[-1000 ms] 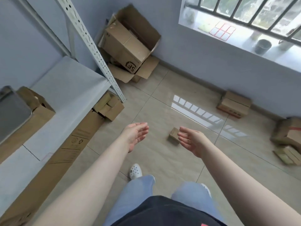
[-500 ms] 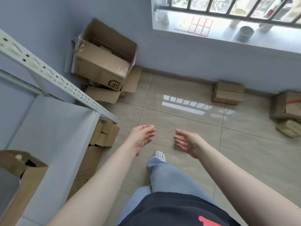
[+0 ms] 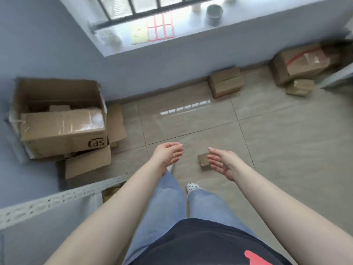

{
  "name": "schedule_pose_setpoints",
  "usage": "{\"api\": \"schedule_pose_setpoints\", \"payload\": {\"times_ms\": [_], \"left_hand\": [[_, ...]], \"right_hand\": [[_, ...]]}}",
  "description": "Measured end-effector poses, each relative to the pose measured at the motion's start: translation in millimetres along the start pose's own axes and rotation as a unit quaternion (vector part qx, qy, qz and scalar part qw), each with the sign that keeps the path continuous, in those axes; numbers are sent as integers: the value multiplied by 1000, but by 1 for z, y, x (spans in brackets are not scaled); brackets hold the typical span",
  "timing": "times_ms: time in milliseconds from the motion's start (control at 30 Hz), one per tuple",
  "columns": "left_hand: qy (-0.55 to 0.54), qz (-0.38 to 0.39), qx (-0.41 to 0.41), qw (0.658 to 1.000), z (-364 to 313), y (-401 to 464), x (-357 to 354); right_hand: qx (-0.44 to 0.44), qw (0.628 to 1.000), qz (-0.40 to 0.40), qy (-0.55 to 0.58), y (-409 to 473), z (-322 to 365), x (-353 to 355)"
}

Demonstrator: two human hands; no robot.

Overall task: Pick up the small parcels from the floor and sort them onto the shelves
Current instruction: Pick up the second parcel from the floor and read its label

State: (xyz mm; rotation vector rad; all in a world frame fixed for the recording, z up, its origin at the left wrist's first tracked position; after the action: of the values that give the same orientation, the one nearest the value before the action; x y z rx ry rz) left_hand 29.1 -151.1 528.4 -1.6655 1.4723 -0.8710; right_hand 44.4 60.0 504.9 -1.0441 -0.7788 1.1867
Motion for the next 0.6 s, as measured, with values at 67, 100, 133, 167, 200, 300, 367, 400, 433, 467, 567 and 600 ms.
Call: {"api": "schedule_pose_setpoints", "payload": {"times_ms": [67,100,133,167,200,300,367,400,433,467,567,600], "left_hand": [[60,41,5,997,-13,22,-18],[89,61,7,994,-17,32,-27],[117,80,7,990,-21,41,-36],[144,97,7,985,-24,49,-43],[171,111,6,979,-26,58,-49],[250,127,-2,960,-26,83,-62],[282,127,-2,951,-21,100,-70],[295,126,0,947,-18,110,-75],[308,126,1,943,-15,119,-79],[322,126,-1,938,-11,130,-86],[367,120,-14,922,2,168,-103],[382,117,-20,917,8,183,-109]], "right_hand": [[1,999,-32,42,2,0,13],[2,997,-52,63,2,-1,19],[4,994,-72,82,3,-5,26],[3,991,-93,98,3,-10,32],[1,987,-113,116,5,-16,37],[-18,975,-149,167,13,-39,46],[-27,967,-164,192,24,-51,49],[-29,963,-172,204,33,-57,52],[-31,959,-180,218,42,-62,54],[-30,954,-188,232,54,-66,57],[-40,943,-202,262,92,-84,62],[-45,940,-204,269,106,-91,62]]}}
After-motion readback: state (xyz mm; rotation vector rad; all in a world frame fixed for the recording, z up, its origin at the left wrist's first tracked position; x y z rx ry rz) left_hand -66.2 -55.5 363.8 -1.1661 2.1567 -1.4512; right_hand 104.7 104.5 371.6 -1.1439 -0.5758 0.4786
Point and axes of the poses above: each hand's wrist, its own y-axis towards the middle knuckle, its own x-axis out of the back of the hand, z = x × y, the point moved 10 cm from there along y, towards the middle knuckle, and after that the axes turned 5 degrees about y, right-handed, at the moved point
